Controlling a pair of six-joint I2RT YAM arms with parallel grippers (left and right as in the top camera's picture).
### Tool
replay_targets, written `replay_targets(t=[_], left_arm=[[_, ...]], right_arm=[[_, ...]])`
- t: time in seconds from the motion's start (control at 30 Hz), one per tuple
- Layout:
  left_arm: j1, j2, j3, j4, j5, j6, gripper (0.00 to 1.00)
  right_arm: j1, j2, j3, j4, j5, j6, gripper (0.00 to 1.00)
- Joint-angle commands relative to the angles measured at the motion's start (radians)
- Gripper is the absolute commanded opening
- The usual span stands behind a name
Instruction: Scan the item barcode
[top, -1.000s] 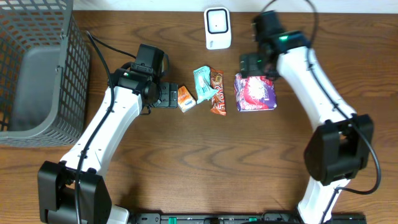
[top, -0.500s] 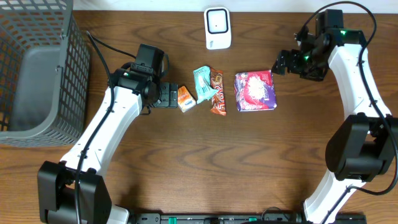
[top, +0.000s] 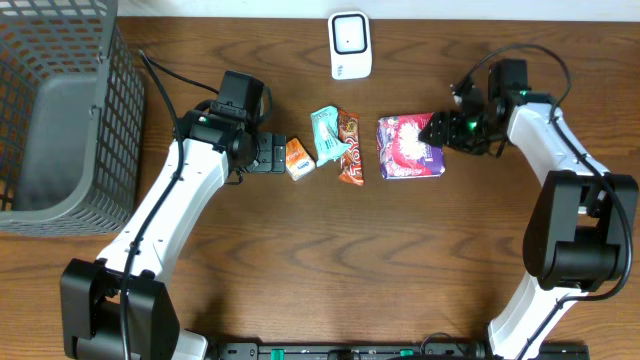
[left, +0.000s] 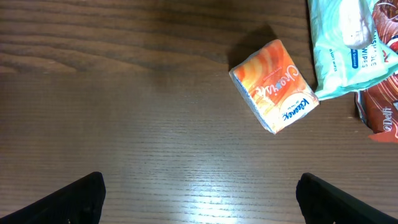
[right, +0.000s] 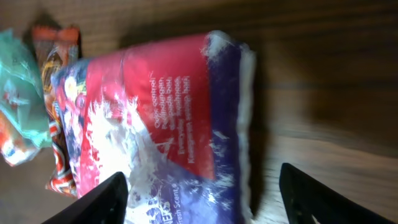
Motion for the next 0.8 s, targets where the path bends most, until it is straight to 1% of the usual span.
replay_targets(t=[0.0,0.1,0.17,0.2,0.23,0.3,0.37,0.4,0.43,0.47,0.57,0.77], left_arm=[[-0.002,0.005,0.004,-0.003,-0.013,0.013,0.98],[-0.002,0.005,0.004,-0.003,-0.013,0.013,0.98],[-0.002,0.005,0.004,-0.004,-0.013,0.013,0.98],[-0.002,0.005,0.004,-0.003,-0.013,0.013,0.98],[-0.002,0.005,0.004,-0.004,-0.013,0.013,0.98],[-0.002,0.005,0.004,-0.003,-0.013,0.013,0.98],[-0.002,0.005,0.004,-0.003,-0.013,0.013,0.98],[-0.002,0.005,0.004,-0.004,-0.013,0.013,0.98],[-0.002,0.005,0.004,-0.003,-0.013,0.013,0.98],[-0.002,0.005,0.004,-0.004,-0.013,0.013,0.98],[-0.002,0.005,0.004,-0.003,-0.013,0.013,0.98],[-0.002,0.005,0.004,-0.003,-0.013,0.013,0.98]], right_arm=[[0.003,0.000,-0.062,0.048,-0.117,-0.002,0.70],[0.004,0.000,-0.106,0.096,-0.119,0.022,0.67],[0.006,0.000,-0.131,0.124,-0.119,0.039,0.62],[0.008,0.000,-0.145,0.139,-0.119,0.048,0.58],[0.009,0.000,-0.153,0.148,-0.119,0.053,0.52],[0.013,0.000,-0.165,0.154,-0.118,0.054,0.37],[0.019,0.000,-0.163,0.154,-0.119,0.069,0.17],[0.021,0.000,-0.160,0.154,-0.119,0.085,0.12],[0.023,-0.001,-0.154,0.154,-0.119,0.103,0.03],[0.025,-0.001,-0.148,0.154,-0.119,0.126,0.01],[0.038,-0.003,-0.110,0.145,-0.119,0.196,0.01],[0.094,-0.005,0.004,0.145,-0.123,0.220,0.01]])
